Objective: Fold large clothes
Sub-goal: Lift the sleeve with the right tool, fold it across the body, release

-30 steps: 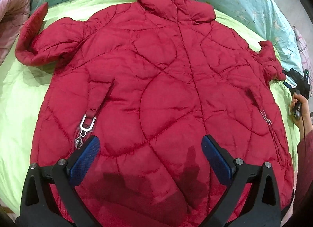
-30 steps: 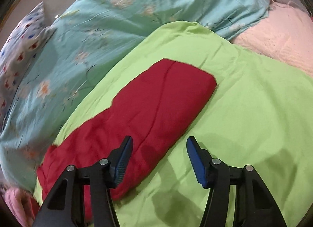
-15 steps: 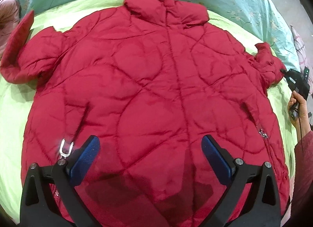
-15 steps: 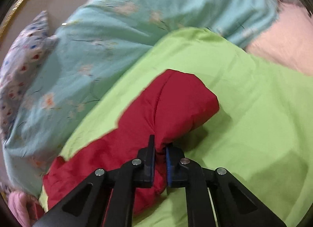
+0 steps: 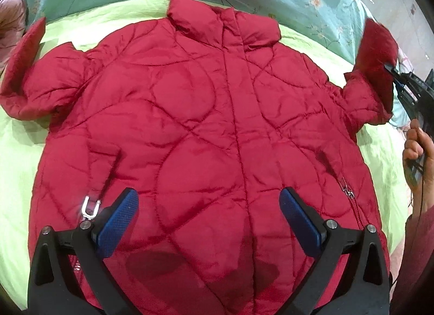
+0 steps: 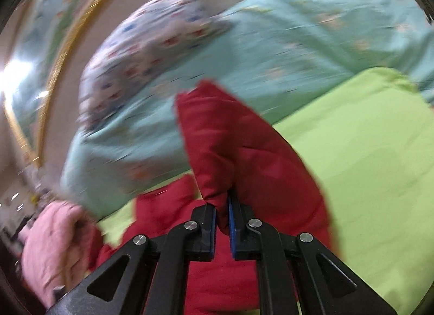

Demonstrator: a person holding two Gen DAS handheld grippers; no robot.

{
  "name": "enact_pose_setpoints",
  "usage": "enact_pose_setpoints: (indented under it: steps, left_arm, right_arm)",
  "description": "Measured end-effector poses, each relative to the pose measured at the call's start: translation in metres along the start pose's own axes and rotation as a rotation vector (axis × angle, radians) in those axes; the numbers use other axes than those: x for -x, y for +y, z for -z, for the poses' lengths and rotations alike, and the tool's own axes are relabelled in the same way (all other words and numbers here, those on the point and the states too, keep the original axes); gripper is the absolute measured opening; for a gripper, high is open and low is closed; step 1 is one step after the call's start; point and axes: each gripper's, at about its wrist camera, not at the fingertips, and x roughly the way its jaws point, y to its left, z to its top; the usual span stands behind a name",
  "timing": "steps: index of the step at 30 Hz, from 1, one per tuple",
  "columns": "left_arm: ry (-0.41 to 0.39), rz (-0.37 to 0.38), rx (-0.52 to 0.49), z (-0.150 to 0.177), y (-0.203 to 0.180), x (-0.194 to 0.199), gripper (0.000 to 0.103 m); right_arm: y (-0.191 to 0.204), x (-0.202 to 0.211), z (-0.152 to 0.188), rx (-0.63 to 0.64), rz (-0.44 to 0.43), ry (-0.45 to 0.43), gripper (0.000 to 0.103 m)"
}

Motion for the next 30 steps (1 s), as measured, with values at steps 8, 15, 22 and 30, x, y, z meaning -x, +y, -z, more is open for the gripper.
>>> enact_pose_setpoints:
  steps: [8, 15, 22, 30]
  left_arm:
    - [-0.017, 0.008, 0.075, -0.008, 0.034, 0.014, 0.103]
    - [-0.031, 0.038, 0.131, -0.016, 0.068, 0.026, 0.103]
    - [-0.052, 0.065, 0.18, -0.018, 0.096, 0.037, 0.103]
    - [-0.057, 0.069, 0.232, -0.018, 0.126, 0.038, 0.103]
  right_arm:
    - [0.088, -0.055, 0.039, 0.047, -0.2, 0.142, 0.007]
    - [0.144, -0.096, 0.079, 0.111, -0.272, 0.263, 0.007]
    - [0.19, -0.135, 0.129, 0.175, -0.322, 0.397, 0.007]
    - [0.21, -0.18, 0.181, 0.198, -0.294, 0.527, 0.008]
